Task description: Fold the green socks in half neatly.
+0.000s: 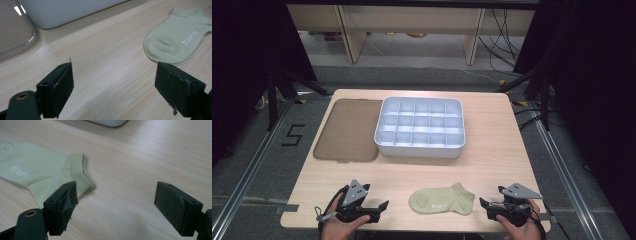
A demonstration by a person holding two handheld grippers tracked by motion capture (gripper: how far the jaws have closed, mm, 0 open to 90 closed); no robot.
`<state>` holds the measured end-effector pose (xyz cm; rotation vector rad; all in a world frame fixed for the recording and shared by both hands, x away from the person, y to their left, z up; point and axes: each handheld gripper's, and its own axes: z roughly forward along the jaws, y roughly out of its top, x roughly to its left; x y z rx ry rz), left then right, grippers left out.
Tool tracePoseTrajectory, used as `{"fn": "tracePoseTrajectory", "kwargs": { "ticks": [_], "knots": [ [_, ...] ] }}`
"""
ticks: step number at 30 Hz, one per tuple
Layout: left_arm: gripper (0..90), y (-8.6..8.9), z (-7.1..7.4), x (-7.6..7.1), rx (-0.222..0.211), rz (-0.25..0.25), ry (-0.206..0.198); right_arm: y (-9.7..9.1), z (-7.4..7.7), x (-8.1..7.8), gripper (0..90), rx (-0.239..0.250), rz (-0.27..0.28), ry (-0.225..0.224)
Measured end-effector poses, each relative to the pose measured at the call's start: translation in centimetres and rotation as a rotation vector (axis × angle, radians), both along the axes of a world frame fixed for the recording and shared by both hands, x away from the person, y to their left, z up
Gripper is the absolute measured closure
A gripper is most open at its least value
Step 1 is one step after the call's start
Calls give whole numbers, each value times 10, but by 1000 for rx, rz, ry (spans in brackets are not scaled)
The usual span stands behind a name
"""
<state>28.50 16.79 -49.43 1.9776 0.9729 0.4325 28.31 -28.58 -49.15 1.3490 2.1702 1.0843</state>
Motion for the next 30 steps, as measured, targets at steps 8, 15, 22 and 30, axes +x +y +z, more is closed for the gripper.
{"fn": "tracePoseTrajectory", "kwargs": {
  "ticks": [8,15,22,30],
  "knots": [
    [165,-6,-2,0,-58,13,62,0,1,2,214,-29,49,-38],
    [195,-11,-4,2,-83,24,77,2,2,2,222,-23,66,-30],
    [204,-19,-6,5,-61,-7,94,4,2,1,236,-25,85,-40],
    [282,-41,-6,11,-41,-69,99,10,3,0,245,-43,71,-65]
  ]
}}
